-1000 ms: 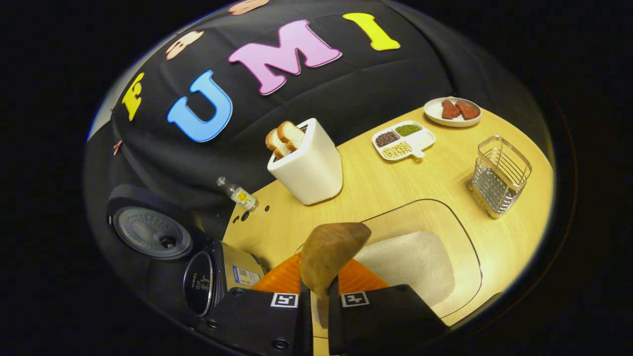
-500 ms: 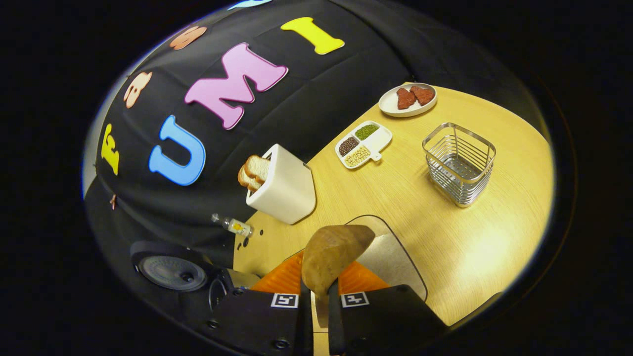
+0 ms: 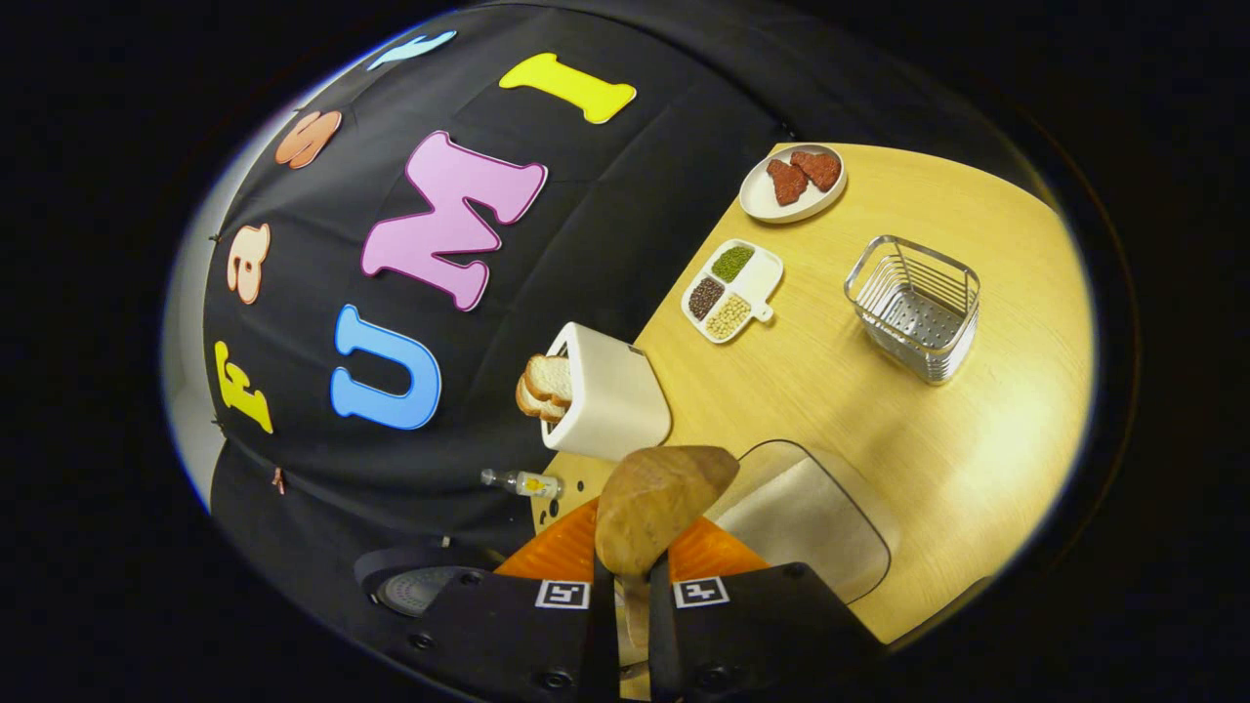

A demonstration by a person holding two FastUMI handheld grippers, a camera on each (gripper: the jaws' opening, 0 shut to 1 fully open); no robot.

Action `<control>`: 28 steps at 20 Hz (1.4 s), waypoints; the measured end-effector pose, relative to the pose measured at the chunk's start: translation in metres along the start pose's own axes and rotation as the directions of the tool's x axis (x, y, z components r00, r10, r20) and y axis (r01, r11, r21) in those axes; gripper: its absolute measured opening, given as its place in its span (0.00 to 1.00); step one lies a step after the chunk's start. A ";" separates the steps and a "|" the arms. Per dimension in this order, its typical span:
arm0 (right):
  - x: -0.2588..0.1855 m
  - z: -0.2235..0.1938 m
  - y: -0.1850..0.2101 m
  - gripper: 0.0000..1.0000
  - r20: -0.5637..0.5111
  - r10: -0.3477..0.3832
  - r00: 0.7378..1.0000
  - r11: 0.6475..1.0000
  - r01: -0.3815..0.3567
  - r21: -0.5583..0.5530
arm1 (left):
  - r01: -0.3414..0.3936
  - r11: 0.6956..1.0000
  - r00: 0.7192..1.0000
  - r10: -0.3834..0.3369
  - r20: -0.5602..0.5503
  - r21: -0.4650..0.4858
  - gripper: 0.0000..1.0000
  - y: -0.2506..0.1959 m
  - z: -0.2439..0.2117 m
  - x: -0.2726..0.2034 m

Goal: Close the left gripper, press the button to open the rice cooker; take a wooden spoon from the chopstick holder with the right hand, scoop a spoonful of rice and pour it into the rice cooker, then put the wooden spoon back into the chopstick holder.

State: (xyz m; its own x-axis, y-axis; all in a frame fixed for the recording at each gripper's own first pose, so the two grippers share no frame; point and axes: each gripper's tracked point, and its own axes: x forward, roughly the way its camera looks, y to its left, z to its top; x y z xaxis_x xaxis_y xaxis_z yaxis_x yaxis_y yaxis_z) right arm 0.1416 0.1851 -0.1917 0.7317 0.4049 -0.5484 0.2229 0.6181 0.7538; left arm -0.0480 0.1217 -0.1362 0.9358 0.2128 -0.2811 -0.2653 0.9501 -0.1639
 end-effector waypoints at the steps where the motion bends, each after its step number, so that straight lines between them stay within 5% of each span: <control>1: 0.002 -0.004 0.008 0.16 -0.009 0.012 1.000 1.000 -0.012 -0.001 | -0.005 1.000 1.000 0.005 0.007 -0.007 0.95 0.002 0.002 0.001; 14: 0.029 -0.104 0.134 0.16 -0.178 0.171 0.969 0.985 -0.170 0.020 | -0.061 0.993 0.998 0.062 0.009 -0.098 0.95 0.049 -0.005 -0.003; 21: 0.050 -0.173 0.178 0.16 -0.230 0.191 0.954 0.962 -0.228 -0.150 | -0.089 0.985 0.996 0.089 -0.005 -0.150 0.96 0.074 -0.007 -0.006; 24: 0.061 -0.197 0.188 0.16 -0.224 0.201 0.954 0.914 -0.264 -0.308 | -0.082 0.981 0.996 0.085 0.011 -0.177 0.95 0.079 0.001 -0.011; 28: 0.069 -0.224 0.198 0.16 -0.215 0.230 0.949 0.778 -0.312 -0.545 | -0.085 0.981 0.996 0.090 0.018 -0.176 0.92 0.084 0.008 -0.014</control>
State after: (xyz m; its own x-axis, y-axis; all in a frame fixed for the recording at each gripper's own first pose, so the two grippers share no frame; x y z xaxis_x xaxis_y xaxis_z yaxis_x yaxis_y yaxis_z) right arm 0.0913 0.4864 -0.1614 0.6075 0.6713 -0.4246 -0.4059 0.7219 0.5605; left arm -0.0815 0.2004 -0.1385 0.9121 0.3017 -0.2775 -0.3811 0.8734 -0.3032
